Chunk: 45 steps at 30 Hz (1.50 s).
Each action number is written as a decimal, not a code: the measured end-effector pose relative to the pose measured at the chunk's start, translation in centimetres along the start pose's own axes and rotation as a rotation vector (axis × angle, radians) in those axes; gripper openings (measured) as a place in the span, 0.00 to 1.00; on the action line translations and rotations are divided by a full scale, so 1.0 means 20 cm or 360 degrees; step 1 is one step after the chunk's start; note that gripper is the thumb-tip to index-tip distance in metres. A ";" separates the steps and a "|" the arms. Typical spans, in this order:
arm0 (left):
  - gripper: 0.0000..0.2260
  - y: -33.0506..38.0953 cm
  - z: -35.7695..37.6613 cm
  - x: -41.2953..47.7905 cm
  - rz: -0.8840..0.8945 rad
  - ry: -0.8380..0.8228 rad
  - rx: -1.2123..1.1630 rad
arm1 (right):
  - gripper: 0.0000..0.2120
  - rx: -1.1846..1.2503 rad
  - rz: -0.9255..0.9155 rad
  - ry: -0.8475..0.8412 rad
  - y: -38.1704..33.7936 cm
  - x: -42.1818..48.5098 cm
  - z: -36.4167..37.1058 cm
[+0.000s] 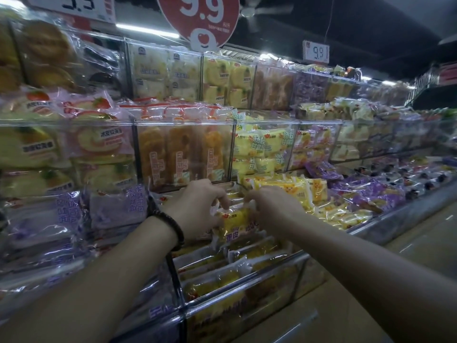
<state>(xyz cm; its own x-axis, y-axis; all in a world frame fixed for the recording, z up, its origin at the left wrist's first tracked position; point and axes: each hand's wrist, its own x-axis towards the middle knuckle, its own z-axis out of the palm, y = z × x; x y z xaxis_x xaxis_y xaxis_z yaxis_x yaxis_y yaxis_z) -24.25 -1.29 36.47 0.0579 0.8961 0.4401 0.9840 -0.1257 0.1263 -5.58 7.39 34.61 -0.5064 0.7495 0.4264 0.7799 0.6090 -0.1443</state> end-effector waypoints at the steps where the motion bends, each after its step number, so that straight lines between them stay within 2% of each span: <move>1: 0.13 0.00 0.00 0.00 -0.0011 -0.0001 0.0019 | 0.14 0.0063 -0.0006 0.0024 0.00 -0.01 -0.01; 7: 0.14 -0.01 -0.05 -0.02 -0.0022 -0.0072 -0.0075 | 0.17 0.0183 -0.0056 0.0074 0.01 -0.09 -0.07; 11: 0.14 0.02 -0.11 -0.05 -0.0012 -0.0046 -0.0179 | 0.09 0.0245 -0.0111 -0.0012 0.05 -0.21 -0.19; 14: 0.11 0.08 -0.18 -0.08 -0.0030 -0.0059 -0.0235 | 0.05 0.0277 -0.0106 -0.0065 0.08 -0.32 -0.29; 20: 0.04 0.47 -0.18 -0.23 0.0159 -0.0190 -0.0400 | 0.06 0.0446 0.0006 -0.0099 0.18 -0.57 -0.43; 23: 0.05 0.70 -0.03 -0.34 0.0304 -0.0405 -0.0542 | 0.04 0.0480 0.0068 -0.0089 0.27 -0.75 -0.39; 28: 0.09 0.96 0.40 -0.51 0.0348 -0.1040 -0.0603 | 0.05 0.0553 0.0229 -0.0243 0.47 -1.12 -0.16; 32: 0.12 1.07 0.84 -0.61 0.0344 -0.1343 -0.0441 | 0.07 0.0604 0.0487 -0.0547 0.67 -1.39 0.10; 37: 0.14 1.09 1.33 -0.67 0.0439 -0.1548 -0.0225 | 0.07 0.0561 0.0784 -0.0866 0.89 -1.67 0.51; 45: 0.09 1.01 1.84 -0.66 0.0367 -0.1844 -0.0236 | 0.07 0.0567 0.1071 -0.1345 1.12 -1.94 1.21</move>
<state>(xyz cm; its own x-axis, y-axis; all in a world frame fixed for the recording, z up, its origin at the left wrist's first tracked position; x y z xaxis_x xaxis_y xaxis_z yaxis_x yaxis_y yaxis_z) 1.12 -0.03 0.50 0.4239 0.6874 -0.5897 0.9056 -0.3142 0.2848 22.68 -1.75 -6.75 -0.2157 0.8048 -0.5530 0.9066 -0.0453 -0.4195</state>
